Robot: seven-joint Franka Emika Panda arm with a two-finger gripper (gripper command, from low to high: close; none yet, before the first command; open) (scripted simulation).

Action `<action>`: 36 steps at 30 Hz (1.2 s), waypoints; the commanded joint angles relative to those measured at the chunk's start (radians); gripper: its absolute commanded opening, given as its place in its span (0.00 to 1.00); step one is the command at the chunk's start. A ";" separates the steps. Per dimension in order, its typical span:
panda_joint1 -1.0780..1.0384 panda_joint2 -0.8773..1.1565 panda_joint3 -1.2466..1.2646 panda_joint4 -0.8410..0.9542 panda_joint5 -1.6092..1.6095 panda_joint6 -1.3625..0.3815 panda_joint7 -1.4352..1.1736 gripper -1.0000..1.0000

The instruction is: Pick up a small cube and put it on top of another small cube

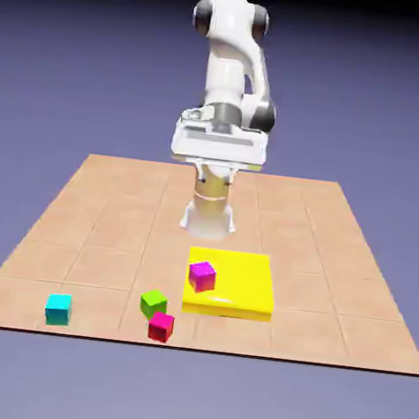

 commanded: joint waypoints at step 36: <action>0.505 0.994 -0.505 0.205 0.750 0.154 0.213 0.50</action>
